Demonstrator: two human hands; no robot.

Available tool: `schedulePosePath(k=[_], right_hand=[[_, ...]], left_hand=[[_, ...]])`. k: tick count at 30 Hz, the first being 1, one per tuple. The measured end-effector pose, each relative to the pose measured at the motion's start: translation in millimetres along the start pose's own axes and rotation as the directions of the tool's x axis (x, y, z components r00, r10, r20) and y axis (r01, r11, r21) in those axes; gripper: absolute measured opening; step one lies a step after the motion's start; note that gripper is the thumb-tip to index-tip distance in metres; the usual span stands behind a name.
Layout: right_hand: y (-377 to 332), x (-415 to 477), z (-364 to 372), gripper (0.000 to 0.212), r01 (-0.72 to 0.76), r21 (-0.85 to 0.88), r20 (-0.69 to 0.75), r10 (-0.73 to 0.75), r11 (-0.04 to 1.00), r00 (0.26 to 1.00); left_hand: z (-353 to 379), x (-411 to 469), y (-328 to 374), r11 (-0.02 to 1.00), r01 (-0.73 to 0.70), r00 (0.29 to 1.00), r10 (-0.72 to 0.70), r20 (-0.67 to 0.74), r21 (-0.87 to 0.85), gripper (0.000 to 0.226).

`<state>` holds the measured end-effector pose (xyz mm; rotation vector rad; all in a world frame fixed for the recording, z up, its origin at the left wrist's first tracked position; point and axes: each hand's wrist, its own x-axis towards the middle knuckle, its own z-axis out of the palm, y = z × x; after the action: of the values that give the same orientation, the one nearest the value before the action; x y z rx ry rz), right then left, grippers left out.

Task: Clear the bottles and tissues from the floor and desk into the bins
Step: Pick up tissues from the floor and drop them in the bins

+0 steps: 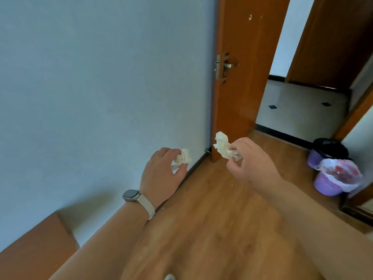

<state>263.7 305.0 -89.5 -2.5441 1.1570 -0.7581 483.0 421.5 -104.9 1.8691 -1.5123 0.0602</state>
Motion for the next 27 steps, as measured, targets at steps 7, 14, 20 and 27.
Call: schedulePosePath(k=[7, 14, 20, 27], right_hand=[[36, 58, 14, 0.02, -0.143, -0.077, -0.054, 0.139, 0.987, 0.989], [48, 151, 47, 0.021, -0.346, -0.128, -0.145, 0.327, 0.93, 0.934], [49, 217, 67, 0.023, -0.448, -0.147, -0.208, 0.416, 0.882, 0.885], [77, 238, 66, 0.028, -0.615, -0.149, -0.226, 0.579, 0.774, 0.783]], left_hand=[[60, 97, -38, 0.992, -0.1, 0.989, 0.108, 0.1, -0.081, 0.024], [107, 223, -88, 0.963, -0.188, 0.957, 0.223, 0.185, -0.191, 0.025], [136, 310, -123, 0.938, -0.229, 0.925, 0.294, 0.243, -0.261, 0.025], [179, 361, -120, 0.891, -0.297, 0.864, 0.404, 0.301, -0.344, 0.024]])
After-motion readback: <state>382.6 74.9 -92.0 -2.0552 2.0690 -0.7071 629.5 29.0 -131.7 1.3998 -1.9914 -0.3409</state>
